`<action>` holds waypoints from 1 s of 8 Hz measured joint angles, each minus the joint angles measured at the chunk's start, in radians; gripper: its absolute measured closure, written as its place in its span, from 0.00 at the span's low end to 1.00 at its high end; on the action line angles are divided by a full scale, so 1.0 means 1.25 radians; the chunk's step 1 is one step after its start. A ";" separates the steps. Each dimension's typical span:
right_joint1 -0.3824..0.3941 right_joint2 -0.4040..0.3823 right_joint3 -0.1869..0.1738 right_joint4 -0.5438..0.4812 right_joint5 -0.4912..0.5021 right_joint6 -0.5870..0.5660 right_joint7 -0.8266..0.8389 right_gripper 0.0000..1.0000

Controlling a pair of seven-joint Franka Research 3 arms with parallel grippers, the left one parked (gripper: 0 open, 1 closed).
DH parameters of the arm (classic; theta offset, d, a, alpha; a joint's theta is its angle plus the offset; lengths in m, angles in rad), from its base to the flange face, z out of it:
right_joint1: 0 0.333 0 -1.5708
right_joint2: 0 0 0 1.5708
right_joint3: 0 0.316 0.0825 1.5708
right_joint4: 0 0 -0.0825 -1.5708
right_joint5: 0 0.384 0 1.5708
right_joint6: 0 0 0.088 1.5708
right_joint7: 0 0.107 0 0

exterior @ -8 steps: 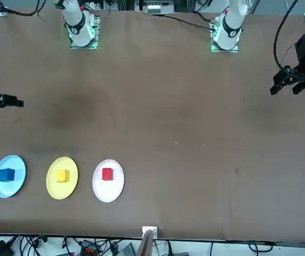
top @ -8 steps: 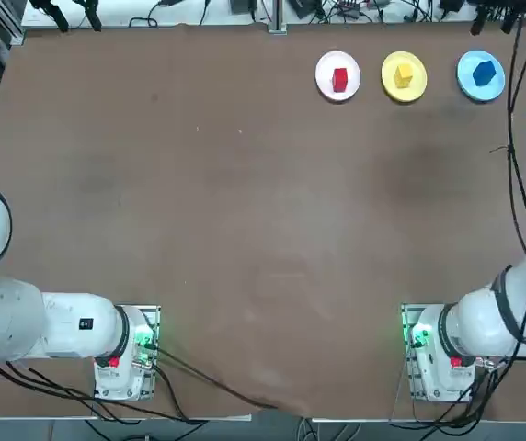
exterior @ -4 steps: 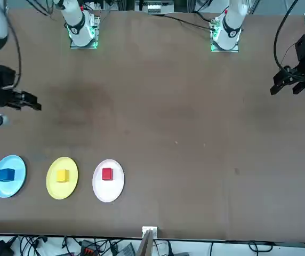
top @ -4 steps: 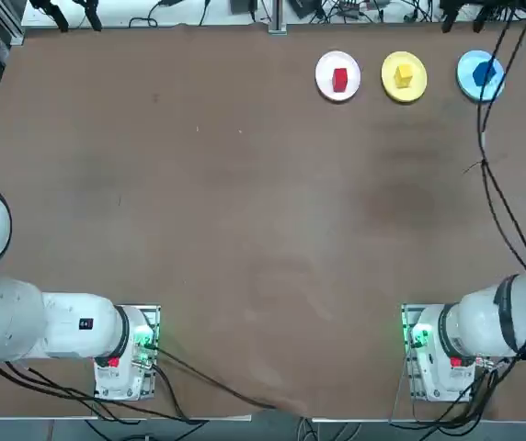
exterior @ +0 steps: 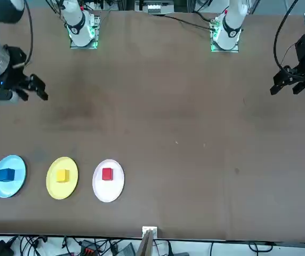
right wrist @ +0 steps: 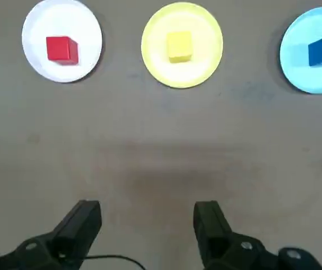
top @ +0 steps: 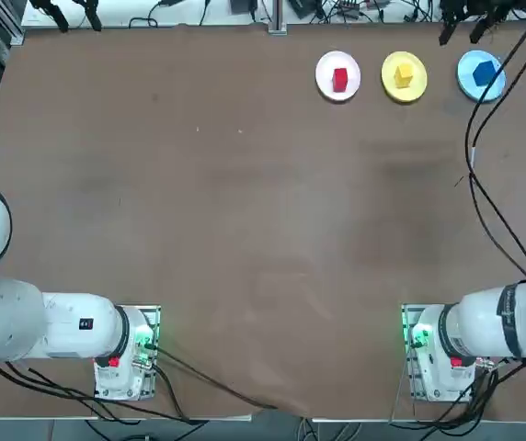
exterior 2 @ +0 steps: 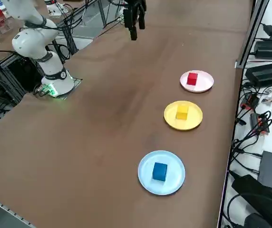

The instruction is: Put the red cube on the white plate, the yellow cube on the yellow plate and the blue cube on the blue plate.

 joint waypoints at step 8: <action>-0.037 0.000 -0.007 0.039 0.003 -0.078 0.000 0.00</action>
